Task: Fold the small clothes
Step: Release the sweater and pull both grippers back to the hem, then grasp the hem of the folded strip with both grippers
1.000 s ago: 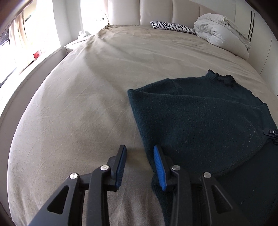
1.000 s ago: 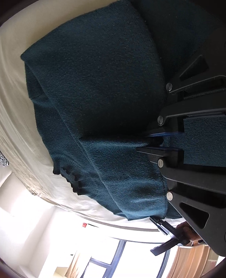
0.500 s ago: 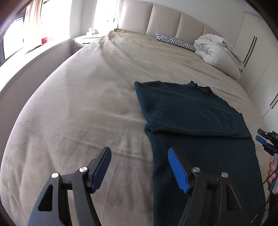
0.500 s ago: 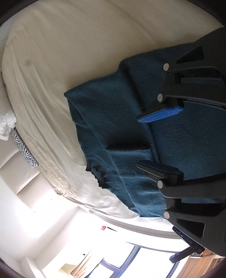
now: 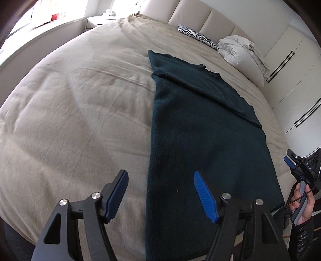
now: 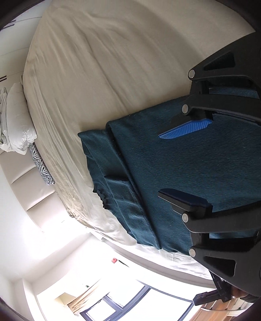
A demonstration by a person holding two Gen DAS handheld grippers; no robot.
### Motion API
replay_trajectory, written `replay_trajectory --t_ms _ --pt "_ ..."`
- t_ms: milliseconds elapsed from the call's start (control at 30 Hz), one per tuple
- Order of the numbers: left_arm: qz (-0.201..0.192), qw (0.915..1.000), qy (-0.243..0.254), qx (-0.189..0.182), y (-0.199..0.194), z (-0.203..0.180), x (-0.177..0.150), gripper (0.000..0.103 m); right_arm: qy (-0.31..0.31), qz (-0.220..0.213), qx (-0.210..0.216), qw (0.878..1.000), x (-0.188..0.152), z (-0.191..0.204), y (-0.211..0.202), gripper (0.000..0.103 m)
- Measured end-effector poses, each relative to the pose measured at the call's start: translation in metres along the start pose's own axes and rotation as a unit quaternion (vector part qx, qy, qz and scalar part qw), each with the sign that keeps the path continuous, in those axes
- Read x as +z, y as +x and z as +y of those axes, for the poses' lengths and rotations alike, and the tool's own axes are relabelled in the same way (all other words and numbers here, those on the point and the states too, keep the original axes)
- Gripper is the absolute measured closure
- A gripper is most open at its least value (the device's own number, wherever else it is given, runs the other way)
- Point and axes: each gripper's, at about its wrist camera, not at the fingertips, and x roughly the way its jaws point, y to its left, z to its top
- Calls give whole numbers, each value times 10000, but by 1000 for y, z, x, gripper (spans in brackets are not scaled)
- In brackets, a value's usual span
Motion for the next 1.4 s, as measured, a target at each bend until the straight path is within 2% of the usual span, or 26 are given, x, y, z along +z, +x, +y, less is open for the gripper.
replay_trajectory --t_ms 333,600,700,1133,1200,1333,1400 --pt "460 9987 -202 12 -7 12 -33 33 242 429 -94 9987 -33 -38 -26 52" --pt "785 9968 -75 -132 -3 6 -46 38 628 816 -53 9947 -56 -72 -45 52" --pt "908 9957 -90 -175 -2 7 -47 44 705 1098 -122 9914 -66 -82 -47 52" --pt "1419 9895 -139 -250 5 6 -52 44 1104 1975 257 9737 -85 -97 -50 54" --pt "1413 9894 -221 -270 5 9 -51 48 1224 1970 345 9721 -86 -100 -50 56" --pt "1459 9878 -436 -323 5 20 -49 66 1413 2025 407 9682 -87 -107 -46 70" --pt "1470 9873 -496 -335 4 24 -49 77 1410 2032 448 9679 -87 -108 -45 73"
